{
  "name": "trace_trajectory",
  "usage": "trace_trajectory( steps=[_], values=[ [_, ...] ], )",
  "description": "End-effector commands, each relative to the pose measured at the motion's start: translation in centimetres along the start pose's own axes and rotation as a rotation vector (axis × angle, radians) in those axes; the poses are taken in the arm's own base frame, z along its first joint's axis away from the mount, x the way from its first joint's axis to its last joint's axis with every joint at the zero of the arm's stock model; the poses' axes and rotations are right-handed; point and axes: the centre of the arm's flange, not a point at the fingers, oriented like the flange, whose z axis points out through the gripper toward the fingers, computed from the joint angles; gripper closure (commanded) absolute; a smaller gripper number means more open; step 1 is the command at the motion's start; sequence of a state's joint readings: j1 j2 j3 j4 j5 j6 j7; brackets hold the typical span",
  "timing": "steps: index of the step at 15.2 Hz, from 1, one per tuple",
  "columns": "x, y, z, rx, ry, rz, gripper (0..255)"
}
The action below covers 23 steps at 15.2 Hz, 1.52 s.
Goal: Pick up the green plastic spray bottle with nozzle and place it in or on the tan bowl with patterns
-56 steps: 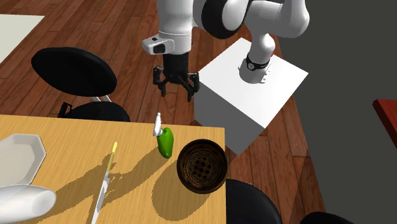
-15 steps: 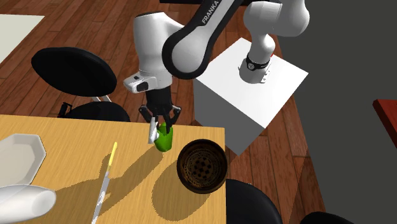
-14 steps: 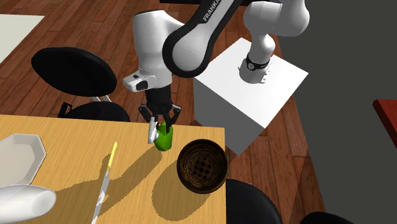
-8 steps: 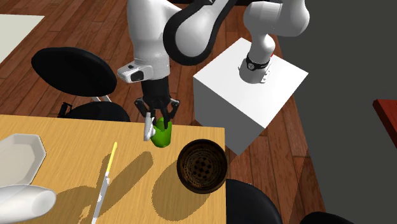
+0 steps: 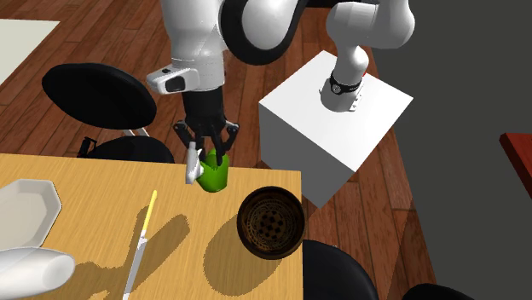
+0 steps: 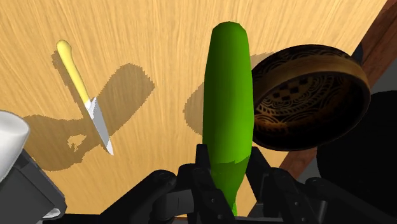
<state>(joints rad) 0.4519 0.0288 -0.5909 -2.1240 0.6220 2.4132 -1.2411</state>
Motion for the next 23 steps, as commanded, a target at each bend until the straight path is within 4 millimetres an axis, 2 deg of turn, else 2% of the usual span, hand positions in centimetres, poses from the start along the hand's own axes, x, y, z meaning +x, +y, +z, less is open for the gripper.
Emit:
trace_trajectory(
  steps=[1, 9, 21, 23],
  values=[
    [0.5, 0.0, -0.9, 0.000, 0.000, 0.000, 255],
    [2.5, -0.1, -4.3, 0.000, 0.000, 0.000, 255],
    [8.2, -14.8, -1.0, 0.000, 0.000, 0.000, 255],
    [7.6, -14.8, -0.1, 0.000, 0.000, 0.000, 255]
  ],
)
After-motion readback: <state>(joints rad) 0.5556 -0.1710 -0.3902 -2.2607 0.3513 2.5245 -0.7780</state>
